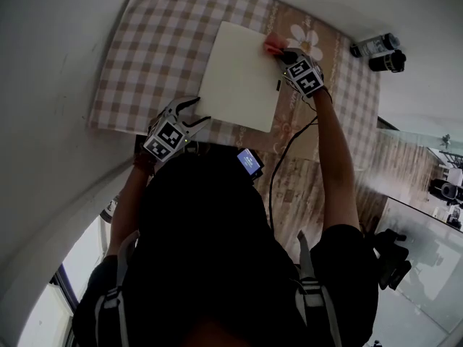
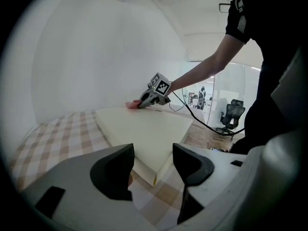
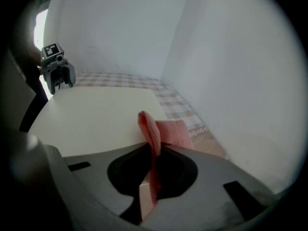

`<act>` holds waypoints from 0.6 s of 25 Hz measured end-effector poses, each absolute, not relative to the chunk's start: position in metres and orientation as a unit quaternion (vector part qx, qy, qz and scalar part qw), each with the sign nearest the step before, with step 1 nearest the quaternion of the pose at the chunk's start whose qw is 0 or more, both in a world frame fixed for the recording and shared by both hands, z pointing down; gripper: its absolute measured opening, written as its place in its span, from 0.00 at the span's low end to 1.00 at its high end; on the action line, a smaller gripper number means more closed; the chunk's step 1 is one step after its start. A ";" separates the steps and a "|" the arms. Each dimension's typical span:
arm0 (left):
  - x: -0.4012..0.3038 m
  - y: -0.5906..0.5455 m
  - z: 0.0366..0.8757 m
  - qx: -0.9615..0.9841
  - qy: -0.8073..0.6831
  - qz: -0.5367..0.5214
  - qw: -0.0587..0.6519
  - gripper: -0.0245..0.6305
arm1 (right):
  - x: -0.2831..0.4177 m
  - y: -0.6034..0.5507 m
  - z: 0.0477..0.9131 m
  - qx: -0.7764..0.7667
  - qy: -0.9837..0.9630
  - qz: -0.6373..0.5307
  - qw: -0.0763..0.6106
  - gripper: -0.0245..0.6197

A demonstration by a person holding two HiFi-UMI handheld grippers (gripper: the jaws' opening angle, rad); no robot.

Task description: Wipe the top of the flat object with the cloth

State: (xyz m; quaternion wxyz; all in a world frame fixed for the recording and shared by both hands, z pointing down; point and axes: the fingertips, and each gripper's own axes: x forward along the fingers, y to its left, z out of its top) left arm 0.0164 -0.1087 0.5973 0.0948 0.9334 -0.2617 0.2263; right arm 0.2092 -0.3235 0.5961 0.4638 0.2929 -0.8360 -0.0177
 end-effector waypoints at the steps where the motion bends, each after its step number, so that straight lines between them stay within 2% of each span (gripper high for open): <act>1: 0.016 -0.109 0.597 0.934 -0.262 0.225 0.094 0.45 | 0.209 -0.321 0.597 0.291 -0.835 -0.016 0.466 0.07; 15: 0.016 -0.107 0.602 0.933 -0.264 0.226 0.093 0.45 | 0.195 -0.261 0.599 0.274 -0.849 0.009 0.451 0.07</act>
